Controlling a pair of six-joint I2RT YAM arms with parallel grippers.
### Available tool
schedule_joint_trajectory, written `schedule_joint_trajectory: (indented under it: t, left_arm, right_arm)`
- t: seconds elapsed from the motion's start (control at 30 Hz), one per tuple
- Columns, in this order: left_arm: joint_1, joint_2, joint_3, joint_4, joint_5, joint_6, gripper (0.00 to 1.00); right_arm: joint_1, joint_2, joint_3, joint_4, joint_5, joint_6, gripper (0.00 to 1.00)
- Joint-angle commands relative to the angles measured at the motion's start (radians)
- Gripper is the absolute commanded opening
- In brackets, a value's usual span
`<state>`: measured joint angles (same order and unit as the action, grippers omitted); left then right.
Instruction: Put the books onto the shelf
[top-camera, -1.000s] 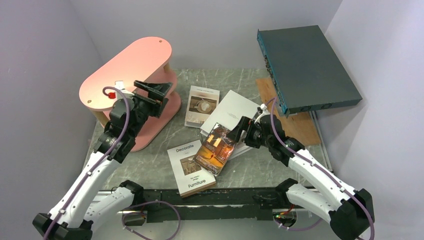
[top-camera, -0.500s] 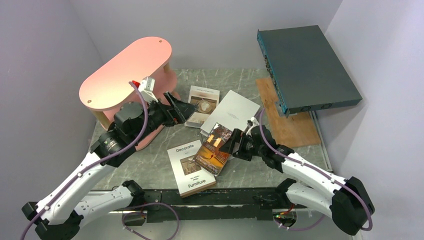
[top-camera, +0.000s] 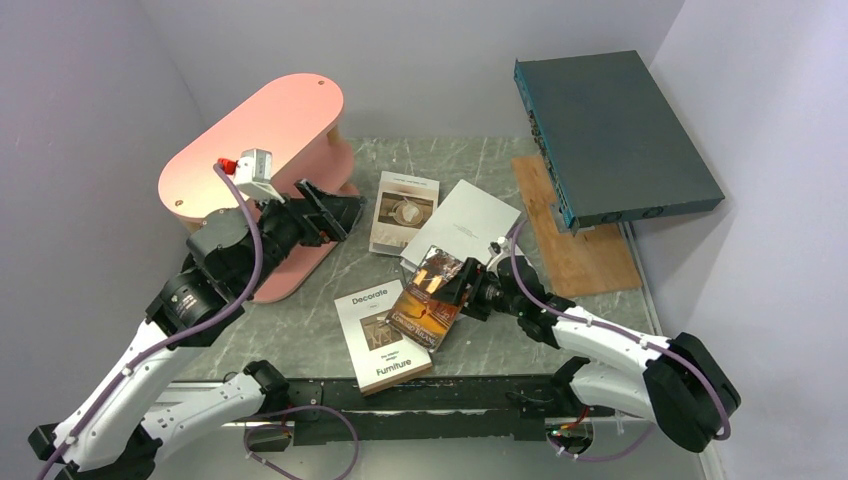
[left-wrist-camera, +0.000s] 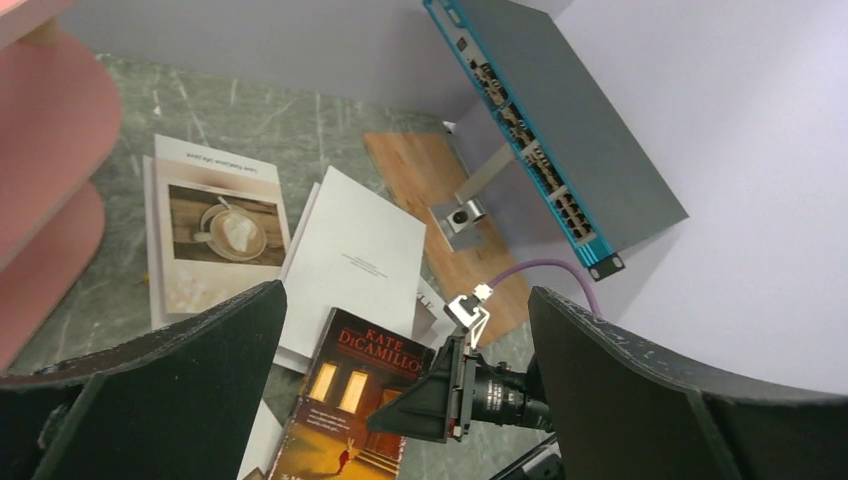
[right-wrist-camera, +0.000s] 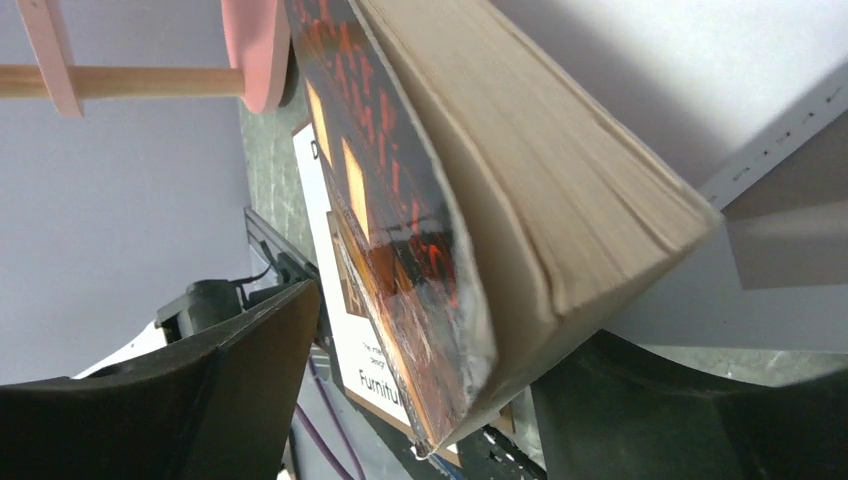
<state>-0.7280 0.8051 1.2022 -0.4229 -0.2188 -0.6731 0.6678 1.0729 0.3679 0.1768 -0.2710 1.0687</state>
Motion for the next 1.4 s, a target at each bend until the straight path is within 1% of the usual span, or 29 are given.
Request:
schedule_joint_trajectory:
  t: [0.0, 0.1, 0.2, 0.23, 0.27, 0.3, 0.43, 0.5, 0.57, 0.67, 0.73, 0.83, 0.93, 1.03, 1.2, 1.37]
  left_arm:
    - [-0.004, 0.0, 0.027, -0.027, -0.055, 0.044, 0.99]
    - [-0.004, -0.001, 0.022, -0.036, -0.071, 0.046, 1.0]
    - [-0.004, 0.002, 0.035, -0.062, -0.084, 0.067, 0.99]
    - [-0.004, 0.008, 0.053, -0.078, -0.088, 0.08, 0.99]
    - [-0.003, 0.017, 0.073, -0.095, -0.091, 0.094, 1.0]
    - [-0.003, 0.027, 0.098, -0.121, -0.093, 0.113, 0.99]
    - [0.004, 0.095, 0.232, -0.245, -0.037, 0.192, 1.0]
    - [0.011, 0.133, 0.302, -0.304, 0.018, 0.221, 0.99]
    - [0.023, 0.161, 0.36, -0.342, 0.068, 0.244, 0.99]
    - [0.06, 0.181, 0.403, -0.363, 0.151, 0.26, 0.99]
    - [0.1, 0.183, 0.406, -0.36, 0.212, 0.256, 0.99]
    - [0.174, 0.183, 0.398, -0.347, 0.354, 0.253, 0.99]
    - [0.219, 0.188, 0.388, -0.332, 0.482, 0.267, 0.99]
    - [0.235, 0.209, 0.39, -0.338, 0.577, 0.286, 0.99]
    - [0.244, 0.238, 0.367, -0.334, 0.628, 0.309, 0.99]
    - [0.26, 0.248, 0.308, -0.291, 0.697, 0.309, 0.99]
  right_arm:
    - [0.004, 0.026, -0.005, 0.124, 0.006, 0.023, 0.69]
    - [0.004, 0.033, 0.0, 0.122, 0.0, 0.025, 0.5]
    - [0.004, -0.002, 0.016, 0.08, 0.001, 0.007, 0.29]
    - [0.003, -0.018, 0.029, 0.05, -0.001, -0.004, 0.2]
    - [0.003, -0.036, 0.047, 0.012, -0.001, -0.027, 0.09]
    - [0.003, -0.053, 0.075, -0.061, 0.001, -0.054, 0.0]
    - [-0.013, -0.107, 0.232, -0.275, -0.007, -0.224, 0.0]
    - [-0.048, -0.117, 0.308, -0.336, -0.056, -0.308, 0.0]
    - [-0.096, -0.111, 0.381, -0.374, -0.123, -0.38, 0.0]
    - [-0.154, -0.084, 0.484, -0.411, -0.214, -0.478, 0.0]
    - [-0.182, -0.063, 0.545, -0.421, -0.283, -0.543, 0.0]
    - [-0.211, -0.023, 0.624, -0.436, -0.375, -0.611, 0.0]
    - [-0.217, 0.013, 0.68, -0.431, -0.462, -0.638, 0.0]
    - [-0.218, 0.024, 0.687, -0.378, -0.541, -0.621, 0.0]
    - [-0.218, 0.021, 0.655, -0.224, -0.641, -0.548, 0.0]
    - [-0.218, 0.026, 0.65, -0.158, -0.717, -0.527, 0.0]
